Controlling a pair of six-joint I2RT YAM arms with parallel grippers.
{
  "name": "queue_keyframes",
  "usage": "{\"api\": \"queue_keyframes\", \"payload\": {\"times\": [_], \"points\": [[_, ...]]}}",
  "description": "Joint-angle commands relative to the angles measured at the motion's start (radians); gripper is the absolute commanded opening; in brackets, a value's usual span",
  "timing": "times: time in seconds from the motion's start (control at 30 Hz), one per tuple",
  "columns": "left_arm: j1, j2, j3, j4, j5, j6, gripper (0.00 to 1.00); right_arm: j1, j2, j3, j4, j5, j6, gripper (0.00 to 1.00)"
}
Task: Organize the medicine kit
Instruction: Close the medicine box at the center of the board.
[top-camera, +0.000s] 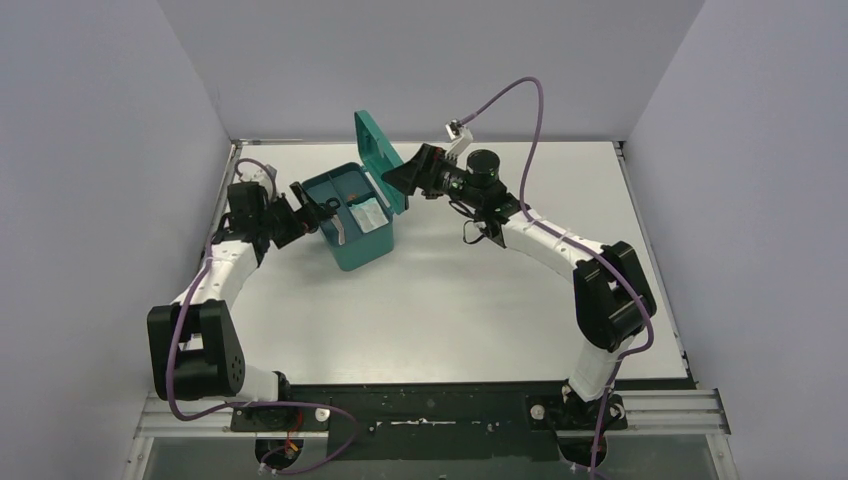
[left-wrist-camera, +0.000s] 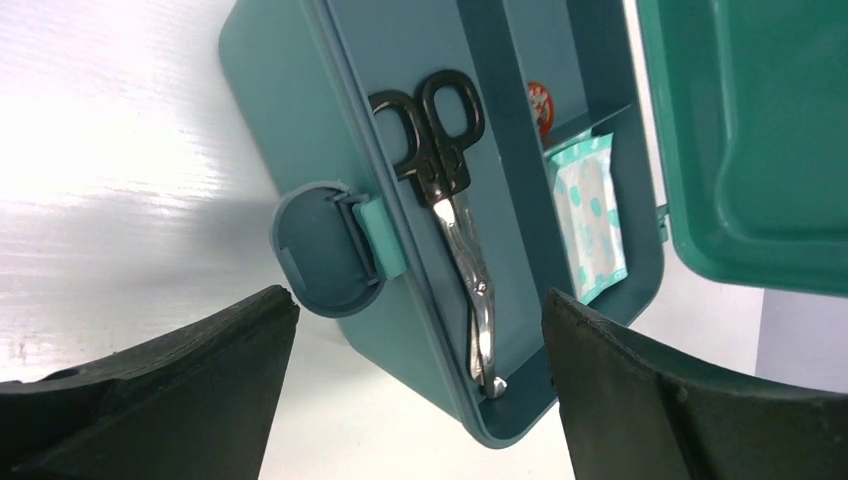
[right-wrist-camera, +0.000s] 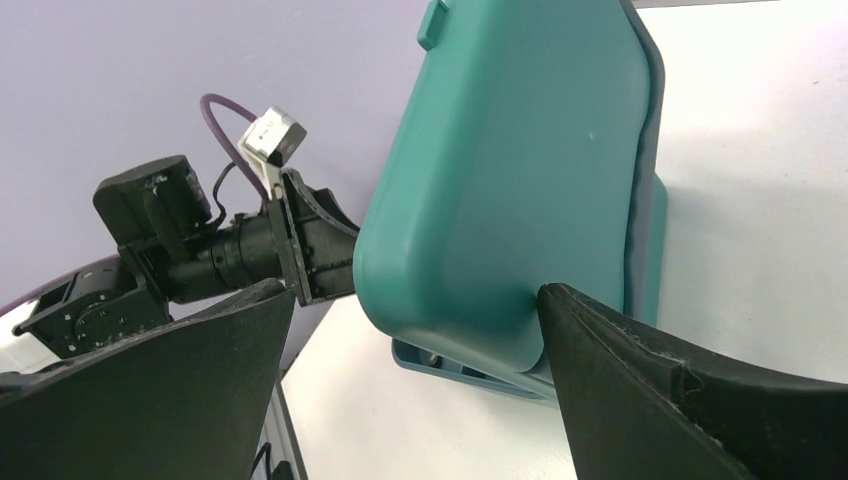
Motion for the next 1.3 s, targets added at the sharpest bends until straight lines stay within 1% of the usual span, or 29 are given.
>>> {"api": "queue_keyframes", "payload": {"times": [0.0, 0.13, 0.43, 0.5, 0.63, 0.93, 1.03, 1.17, 1.27], "points": [[0.015, -0.027, 0.095, -0.002, -0.018, -0.042, 0.92, 0.021, -0.048, 0.056, 0.026, 0.001, -0.002, 0.98], [0.025, -0.036, 0.115, -0.002, -0.033, -0.052, 0.97, 0.028, -0.052, 0.062, 0.022, 0.004, -0.002, 0.98], [0.088, -0.071, 0.138, 0.004, -0.056, -0.084, 0.97, 0.056, -0.040, 0.078, 0.017, 0.009, 0.003, 0.97], [0.116, -0.067, 0.137, 0.010, -0.034, -0.105, 0.97, 0.060, -0.035, 0.085, 0.017, 0.005, 0.009, 0.97], [0.163, -0.046, 0.129, 0.047, 0.074, -0.157, 0.97, 0.068, -0.032, 0.090, 0.022, 0.004, 0.011, 0.97], [0.174, -0.081, 0.122, 0.120, 0.117, -0.187, 0.95, 0.077, -0.031, 0.080, 0.027, -0.004, 0.021, 0.96], [0.173, -0.101, 0.121, 0.121, 0.120, -0.182, 0.95, 0.079, -0.028, 0.070, 0.049, -0.007, 0.036, 0.96], [0.175, -0.087, 0.137, 0.113, 0.139, -0.184, 0.95, 0.084, -0.015, 0.070, 0.071, -0.010, 0.056, 0.95], [0.177, -0.084, 0.160, 0.071, 0.118, -0.163, 0.96, 0.092, -0.002, 0.084, 0.066, -0.020, 0.061, 0.95]]}}
